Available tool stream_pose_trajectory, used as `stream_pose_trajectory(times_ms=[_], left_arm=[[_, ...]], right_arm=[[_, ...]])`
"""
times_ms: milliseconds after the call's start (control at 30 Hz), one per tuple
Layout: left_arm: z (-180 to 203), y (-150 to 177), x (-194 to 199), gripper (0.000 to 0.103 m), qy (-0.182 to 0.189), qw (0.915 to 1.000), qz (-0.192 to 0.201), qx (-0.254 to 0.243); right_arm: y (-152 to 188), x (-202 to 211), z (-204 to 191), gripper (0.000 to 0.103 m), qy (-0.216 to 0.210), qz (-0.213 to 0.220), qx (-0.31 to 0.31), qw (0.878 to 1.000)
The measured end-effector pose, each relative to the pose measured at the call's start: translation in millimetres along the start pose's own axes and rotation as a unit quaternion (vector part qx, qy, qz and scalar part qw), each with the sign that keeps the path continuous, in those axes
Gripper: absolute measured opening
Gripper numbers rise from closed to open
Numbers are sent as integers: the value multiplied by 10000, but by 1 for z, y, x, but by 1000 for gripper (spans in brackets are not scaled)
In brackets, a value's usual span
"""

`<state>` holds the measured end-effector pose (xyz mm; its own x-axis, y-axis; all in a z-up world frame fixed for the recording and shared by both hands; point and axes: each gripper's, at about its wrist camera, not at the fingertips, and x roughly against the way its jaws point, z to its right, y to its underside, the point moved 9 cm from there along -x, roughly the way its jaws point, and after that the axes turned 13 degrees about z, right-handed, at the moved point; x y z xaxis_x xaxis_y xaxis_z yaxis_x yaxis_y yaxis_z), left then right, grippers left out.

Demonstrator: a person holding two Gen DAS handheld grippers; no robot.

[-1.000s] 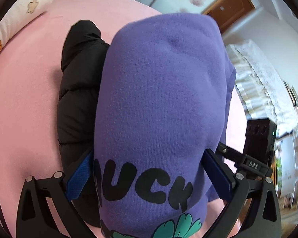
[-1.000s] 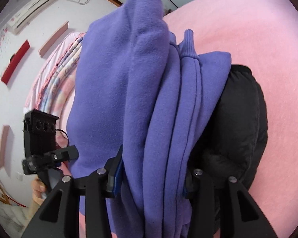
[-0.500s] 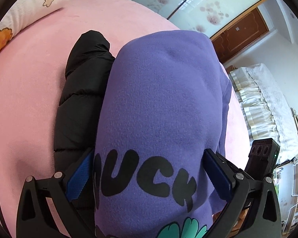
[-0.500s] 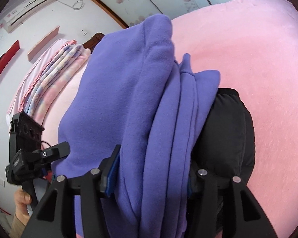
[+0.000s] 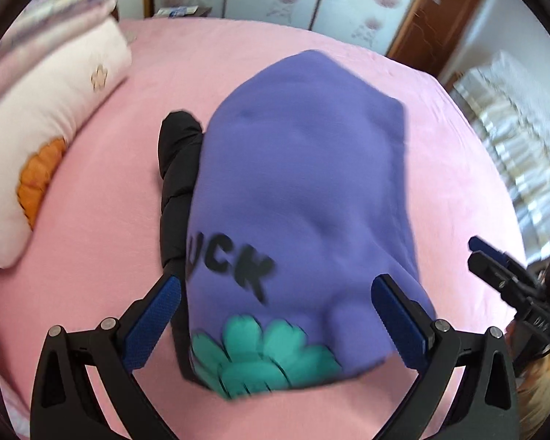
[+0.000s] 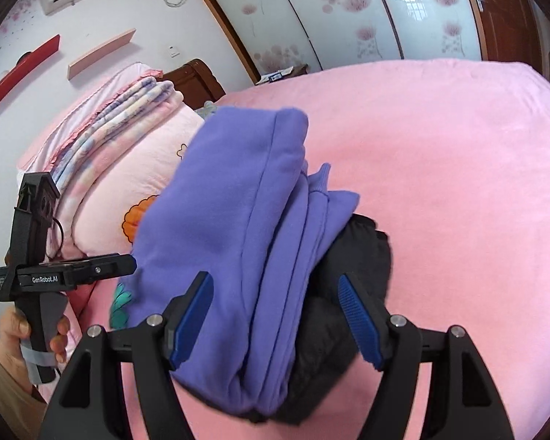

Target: Fold large clothes

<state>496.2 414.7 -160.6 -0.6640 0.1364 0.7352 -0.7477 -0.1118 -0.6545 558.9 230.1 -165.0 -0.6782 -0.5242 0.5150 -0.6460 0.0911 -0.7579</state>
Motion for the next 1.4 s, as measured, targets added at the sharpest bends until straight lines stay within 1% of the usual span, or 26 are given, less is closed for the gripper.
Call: stream_pose_trajectory(times_ms=[67,133,233,300,400,500,567,667,733,933,1000,1067,1167,1200,1300,1400], left_arm=[[16,6,22,103,-49,9998,28,-182],[29,15,40,103,-44,9995,35,-295],[65,30,75,103,102,9990,-2,-431],[86,37,96,103,139,9987,34,-486],[125,54,138,103,281,9979,144,-562],[160,68,176,103,369,9969,341,-599],[185,78,203,103,425,9962,562,-519],[220,97,232,103,660,9945,709,-406],[242,110,248,103,714,9931,818,-444],[304,149,291,103,747,9876,1158,-748],[327,164,308,103,764,9846,1306,-873],[348,177,326,103,787,9793,1567,-1010],[373,195,345,103,760,9754,1758,-1096],[380,201,348,103,799,9748,1762,-1107],[395,215,355,103,767,9737,1851,-1080],[402,225,360,103,553,9727,2011,-1023]], right_arm=[[-3,20,-5,71,77,15,81,9999],[2,45,-6,71,180,-90,190,9996],[18,100,-4,71,340,-212,453,9982],[23,131,-4,71,452,-222,606,9969],[32,185,-1,71,561,-247,713,9956],[38,240,2,71,678,-192,836,9940],[41,277,5,71,747,-110,893,9931],[46,326,8,71,845,76,1019,9912],[51,354,11,71,874,179,1056,9904],[72,420,28,71,1066,332,1016,9885],[80,439,34,71,1112,366,950,9886],[88,459,39,71,1166,425,903,9882],[97,482,45,71,1203,509,812,9881],[100,489,48,71,1237,534,785,9878],[107,507,52,71,1337,649,789,9857],[115,522,56,71,1437,725,799,9837]])
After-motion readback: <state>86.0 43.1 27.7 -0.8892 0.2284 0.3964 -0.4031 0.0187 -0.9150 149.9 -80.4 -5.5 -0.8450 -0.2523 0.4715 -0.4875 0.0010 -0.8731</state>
